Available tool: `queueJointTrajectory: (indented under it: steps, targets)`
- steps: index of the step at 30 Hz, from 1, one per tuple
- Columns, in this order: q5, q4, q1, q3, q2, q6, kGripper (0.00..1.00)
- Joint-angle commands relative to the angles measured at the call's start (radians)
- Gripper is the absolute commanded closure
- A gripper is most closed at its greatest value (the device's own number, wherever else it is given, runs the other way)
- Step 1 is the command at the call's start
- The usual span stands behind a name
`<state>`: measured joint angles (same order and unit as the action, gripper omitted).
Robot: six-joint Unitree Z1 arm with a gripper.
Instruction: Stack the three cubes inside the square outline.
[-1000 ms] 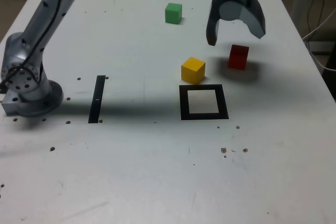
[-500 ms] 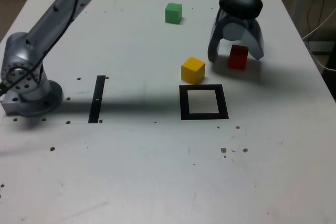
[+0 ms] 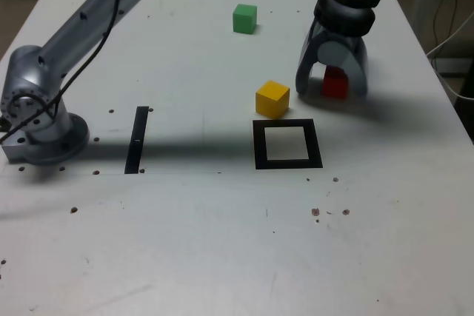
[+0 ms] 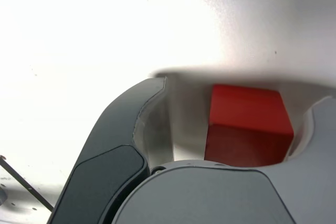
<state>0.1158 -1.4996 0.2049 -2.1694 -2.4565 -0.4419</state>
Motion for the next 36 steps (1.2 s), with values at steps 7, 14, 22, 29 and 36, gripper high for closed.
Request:
queueJointTrajectory:
  steps: [7, 14, 22, 29, 36]
  targets:
    - [0.013, 0.006, -0.007, -0.003, -0.003, 0.002, 0.71]
    - [0.013, 0.003, -0.010, -0.003, -0.003, 0.002, 0.71]
    - [0.013, 0.001, -0.012, -0.004, -0.002, 0.002, 0.71]
    - [0.017, -0.009, -0.018, -0.004, 0.013, 0.002, 0.71]
    - [0.020, -0.036, -0.042, 0.003, 0.075, 0.010, 0.71]
